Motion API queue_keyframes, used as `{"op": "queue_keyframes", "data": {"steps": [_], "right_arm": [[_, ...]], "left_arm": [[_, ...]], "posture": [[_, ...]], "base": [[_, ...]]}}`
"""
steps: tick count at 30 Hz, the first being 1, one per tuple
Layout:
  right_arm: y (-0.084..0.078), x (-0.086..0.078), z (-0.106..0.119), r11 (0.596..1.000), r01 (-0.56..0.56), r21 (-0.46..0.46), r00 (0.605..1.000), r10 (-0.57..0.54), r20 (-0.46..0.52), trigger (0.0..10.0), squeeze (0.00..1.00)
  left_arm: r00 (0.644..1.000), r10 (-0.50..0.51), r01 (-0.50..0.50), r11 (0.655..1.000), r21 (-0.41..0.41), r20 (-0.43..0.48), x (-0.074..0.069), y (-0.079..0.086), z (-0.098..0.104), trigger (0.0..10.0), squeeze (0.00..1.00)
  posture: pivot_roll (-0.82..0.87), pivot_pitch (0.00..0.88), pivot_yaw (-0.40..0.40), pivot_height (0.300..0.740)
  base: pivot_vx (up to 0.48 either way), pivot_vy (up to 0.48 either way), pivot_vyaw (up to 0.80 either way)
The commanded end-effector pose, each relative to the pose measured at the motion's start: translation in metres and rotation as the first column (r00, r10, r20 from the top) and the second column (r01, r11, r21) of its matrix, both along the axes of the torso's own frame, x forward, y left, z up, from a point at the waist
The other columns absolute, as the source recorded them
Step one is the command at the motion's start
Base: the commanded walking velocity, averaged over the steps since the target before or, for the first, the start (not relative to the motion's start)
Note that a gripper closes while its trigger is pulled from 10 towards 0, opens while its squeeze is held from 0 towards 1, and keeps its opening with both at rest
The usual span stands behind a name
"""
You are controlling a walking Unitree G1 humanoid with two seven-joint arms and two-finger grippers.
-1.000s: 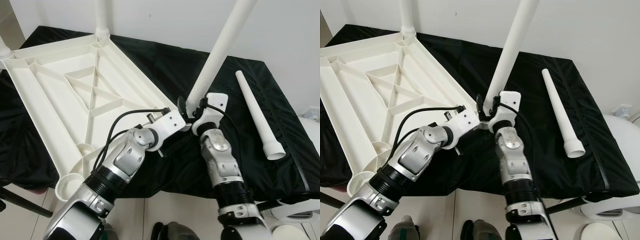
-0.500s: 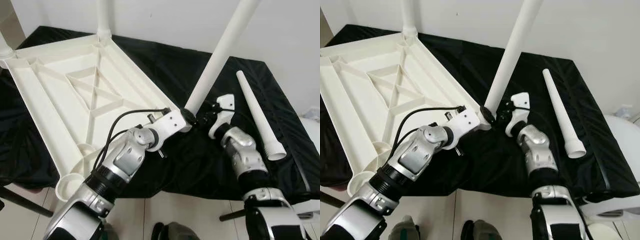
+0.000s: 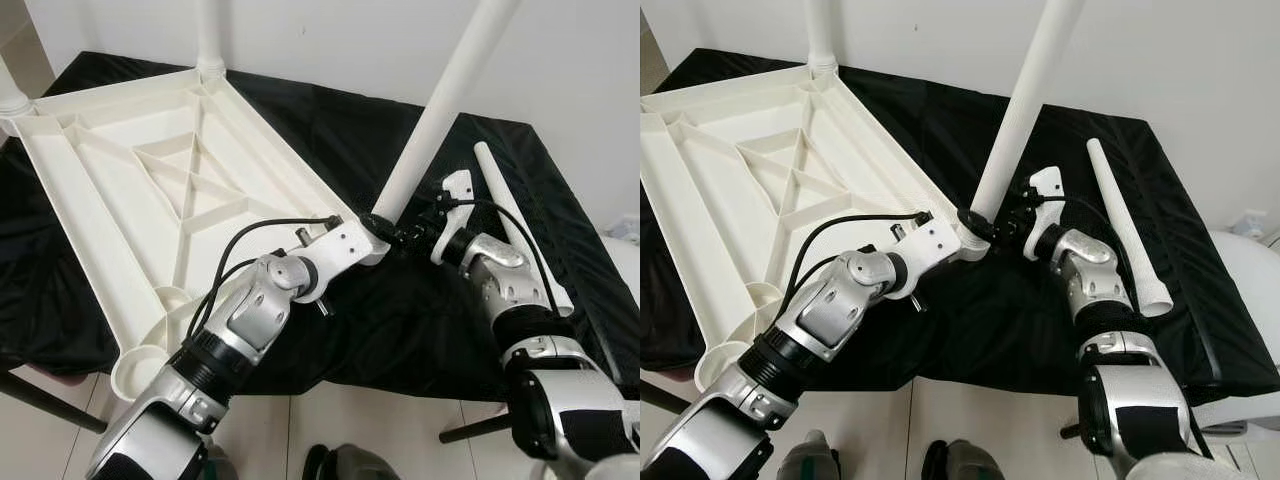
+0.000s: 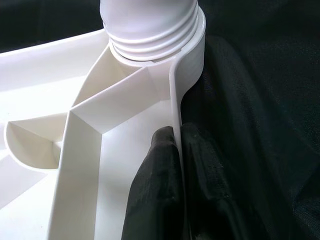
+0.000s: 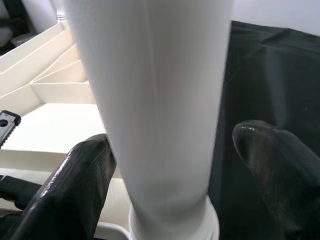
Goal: Building children table
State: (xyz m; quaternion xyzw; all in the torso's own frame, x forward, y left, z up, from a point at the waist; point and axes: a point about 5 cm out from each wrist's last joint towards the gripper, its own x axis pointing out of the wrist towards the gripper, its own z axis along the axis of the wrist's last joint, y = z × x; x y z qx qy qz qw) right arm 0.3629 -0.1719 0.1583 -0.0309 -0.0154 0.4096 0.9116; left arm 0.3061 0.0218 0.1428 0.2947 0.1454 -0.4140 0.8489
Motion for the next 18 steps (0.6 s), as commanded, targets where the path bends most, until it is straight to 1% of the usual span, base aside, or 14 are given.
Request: {"op": "queue_keyframes", "data": {"steps": [1,5,6,7,9,10,11,18], "right_arm": [[-0.005,0.0,-0.002,1.0,-0.009,-0.018,1.0,0.008,-0.011,10.0,0.0],[-0.006,0.001,-0.003,0.999,-0.021,-0.026,1.0,0.021,-0.01,10.0,0.0],[-0.006,0.001,-0.003,0.999,-0.024,-0.029,1.0,0.024,-0.008,8.9,0.0],[-0.005,0.002,-0.004,0.999,-0.024,-0.034,1.0,0.024,-0.007,6.7,0.0],[-0.005,0.002,-0.004,0.999,-0.026,-0.037,1.0,0.026,-0.007,6.7,0.0],[-0.005,0.002,-0.005,0.999,-0.027,-0.039,1.0,0.027,-0.01,2.2,0.0],[-0.006,0.002,-0.007,0.999,-0.026,-0.041,0.999,0.025,-0.02,0.0,0.0],[-0.008,0.0,-0.013,0.998,-0.029,-0.047,0.999,0.028,-0.039,0.0,0.0]], "left_arm": [[0.998,-0.055,0.055,0.998,-0.001,0.006,-0.003,-0.009,0.004,10.0,0.0],[0.998,-0.054,0.054,0.999,-0.001,0.008,-0.002,-0.009,0.005,10.0,0.0],[0.998,-0.055,0.055,0.998,0.0,0.009,-0.002,-0.009,0.005,10.0,0.0],[0.998,-0.056,0.056,0.998,-0.001,0.009,-0.002,-0.009,0.005,10.0,0.0],[0.998,-0.057,0.057,0.998,-0.001,0.009,-0.002,-0.009,0.005,10.0,0.0],[0.998,-0.058,0.058,0.998,0.0,0.009,-0.002,-0.01,0.005,10.0,0.0],[0.998,-0.058,0.058,0.998,0.0,0.01,-0.002,-0.009,0.005,10.0,0.0],[0.998,-0.058,0.058,0.998,0.0,0.009,-0.002,-0.009,0.005,10.0,0.0]], "posture": [[0.09,0.031,-0.119,0.74],[0.09,0.024,-0.116,0.74],[0.09,0.024,-0.116,0.74],[0.09,0.024,-0.116,0.74],[0.09,0.024,-0.116,0.74],[0.09,0.025,-0.115,0.74],[0.09,0.025,-0.115,0.74],[0.09,0.026,-0.115,0.74]], "base": [[0.0,0.0,0.0],[0.0,0.0,0.0],[0.0,0.0,0.0],[0.0,0.0,0.0],[0.0,0.0,0.0],[0.0,0.0,0.0],[0.0,0.0,0.0],[0.0,0.0,0.0]]}}
